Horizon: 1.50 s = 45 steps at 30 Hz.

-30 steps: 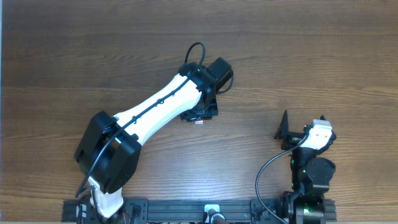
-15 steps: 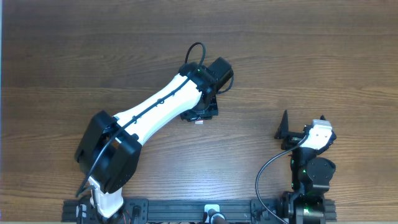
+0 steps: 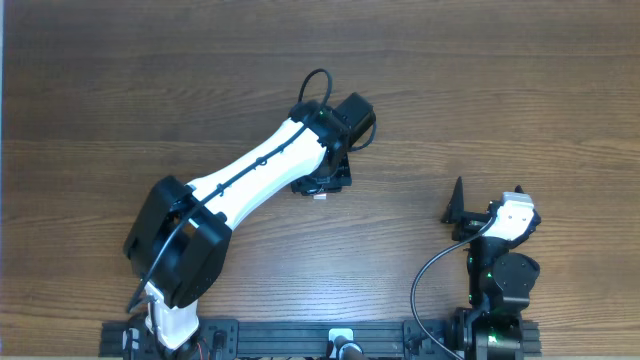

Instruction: Stack Cubes

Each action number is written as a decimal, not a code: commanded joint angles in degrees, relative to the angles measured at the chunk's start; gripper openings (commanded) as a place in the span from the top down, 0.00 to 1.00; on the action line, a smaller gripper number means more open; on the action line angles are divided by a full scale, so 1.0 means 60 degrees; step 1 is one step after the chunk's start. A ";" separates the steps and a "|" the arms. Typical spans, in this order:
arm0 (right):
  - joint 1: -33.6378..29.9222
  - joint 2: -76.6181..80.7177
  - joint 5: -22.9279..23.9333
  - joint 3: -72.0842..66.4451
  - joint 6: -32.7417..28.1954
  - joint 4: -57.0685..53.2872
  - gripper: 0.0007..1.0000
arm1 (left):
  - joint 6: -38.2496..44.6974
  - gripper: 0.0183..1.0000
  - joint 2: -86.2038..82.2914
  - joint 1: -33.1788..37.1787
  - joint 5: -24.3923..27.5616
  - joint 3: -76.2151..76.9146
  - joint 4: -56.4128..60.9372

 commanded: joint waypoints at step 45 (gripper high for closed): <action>0.0040 -0.0029 0.0080 -0.0051 -0.0011 -0.0011 0.01 | 0.3064 0.05 -0.2820 0.2954 -0.3796 0.0098 0.4947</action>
